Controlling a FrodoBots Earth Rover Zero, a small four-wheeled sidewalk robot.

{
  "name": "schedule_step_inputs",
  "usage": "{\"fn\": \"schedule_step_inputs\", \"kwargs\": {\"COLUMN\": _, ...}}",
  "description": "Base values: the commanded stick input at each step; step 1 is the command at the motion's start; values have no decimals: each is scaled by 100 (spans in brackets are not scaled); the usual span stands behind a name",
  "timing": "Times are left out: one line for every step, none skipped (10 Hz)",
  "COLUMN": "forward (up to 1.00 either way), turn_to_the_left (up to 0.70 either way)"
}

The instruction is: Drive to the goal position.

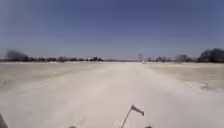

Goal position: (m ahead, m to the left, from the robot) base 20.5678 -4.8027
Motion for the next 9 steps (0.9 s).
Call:
{"fn": "schedule_step_inputs", "kwargs": {"forward": 70, "turn_to_the_left": -29}}
{"fn": "schedule_step_inputs", "kwargs": {"forward": 70, "turn_to_the_left": 0}}
{"fn": "schedule_step_inputs", "kwargs": {"forward": 70, "turn_to_the_left": 0}}
{"fn": "schedule_step_inputs", "kwargs": {"forward": 70, "turn_to_the_left": 0}}
{"fn": "schedule_step_inputs", "kwargs": {"forward": 70, "turn_to_the_left": 0}}
{"fn": "schedule_step_inputs", "kwargs": {"forward": 70, "turn_to_the_left": 0}}
{"fn": "schedule_step_inputs", "kwargs": {"forward": 70, "turn_to_the_left": 0}}
{"fn": "schedule_step_inputs", "kwargs": {"forward": 70, "turn_to_the_left": 0}}
{"fn": "schedule_step_inputs", "kwargs": {"forward": 70, "turn_to_the_left": 0}}
